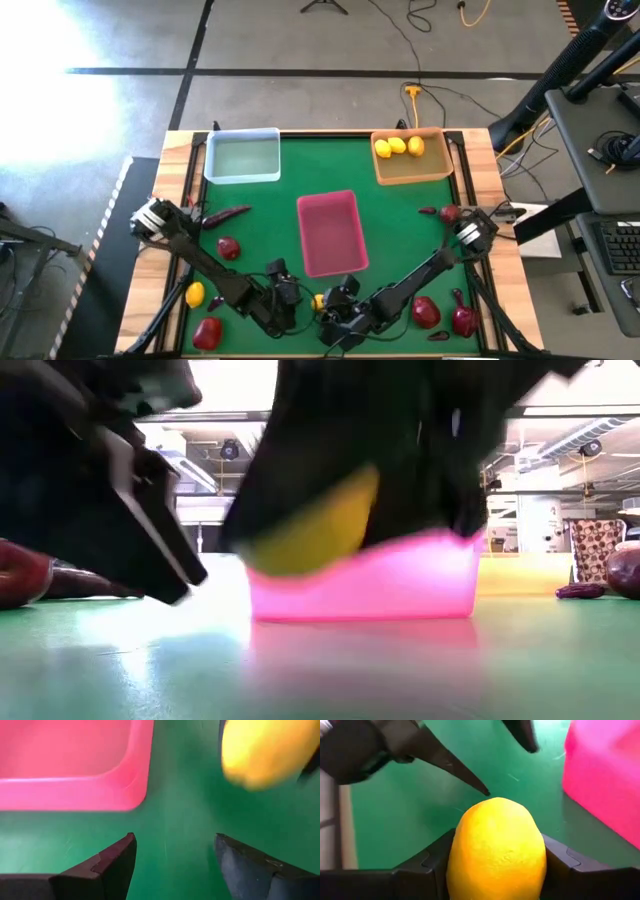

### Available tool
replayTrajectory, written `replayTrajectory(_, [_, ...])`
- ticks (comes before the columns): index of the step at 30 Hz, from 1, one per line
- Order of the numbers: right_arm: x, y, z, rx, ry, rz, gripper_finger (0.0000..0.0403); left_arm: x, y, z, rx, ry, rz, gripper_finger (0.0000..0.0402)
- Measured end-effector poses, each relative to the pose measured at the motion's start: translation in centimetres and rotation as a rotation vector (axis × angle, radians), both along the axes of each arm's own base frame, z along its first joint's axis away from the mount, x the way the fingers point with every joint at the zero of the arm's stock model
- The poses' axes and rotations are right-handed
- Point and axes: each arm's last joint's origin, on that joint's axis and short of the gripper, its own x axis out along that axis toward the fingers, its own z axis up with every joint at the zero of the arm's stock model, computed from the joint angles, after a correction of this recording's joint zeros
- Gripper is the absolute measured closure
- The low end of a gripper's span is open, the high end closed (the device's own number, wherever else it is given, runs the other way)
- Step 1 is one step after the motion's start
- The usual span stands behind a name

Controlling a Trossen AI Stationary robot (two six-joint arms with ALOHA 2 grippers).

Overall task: Sort produce into baskets
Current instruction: Put the lemon into the orange bin

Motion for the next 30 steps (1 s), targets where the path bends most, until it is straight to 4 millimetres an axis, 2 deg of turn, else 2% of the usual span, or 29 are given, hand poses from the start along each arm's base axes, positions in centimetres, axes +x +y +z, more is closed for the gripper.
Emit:
replayTrajectory(5, [-1.6,-1.2,7.7,0.008,-0.064,0.075,0.0208,-3.0,0.5,3.6,0.002,0.078,-0.005,0.0152])
replayTrajectory(7, [-2.6,-2.7,10.8,-0.011,-0.071,0.075,0.0207,-4.3,0.9,4.8,0.000,0.115,-0.002,0.0152])
replayTrajectory(10, [-4.6,-6.8,14.7,-0.072,-0.026,-0.011,0.0207,-6.0,1.4,6.2,-0.015,0.155,0.032,0.0152])
replayTrajectory(13, [-6.8,-11.7,17.1,-0.155,0.037,-0.223,0.0208,-7.2,2.0,7.2,-0.052,0.151,0.067,0.0152])
replayTrajectory(16, [-9.1,-16.6,17.9,-0.184,0.150,-0.440,0.0207,-7.9,2.3,7.7,-0.113,0.124,0.110,0.0152])
replayTrajectory(20, [-11.5,-23.2,17.7,-0.145,0.404,-0.672,0.0205,-8.1,2.5,7.3,-0.196,0.074,0.175,0.0152])
replayTrajectory(24, [-12.9,-29.0,16.7,-0.106,0.627,-0.725,0.0206,-7.5,2.8,6.6,-0.248,0.011,0.199,0.0152])
replayTrajectory(30, [-15.3,-35.9,15.4,-0.051,0.791,-0.825,0.0205,-7.9,5.7,7.3,-0.273,-0.056,0.268,0.0152])
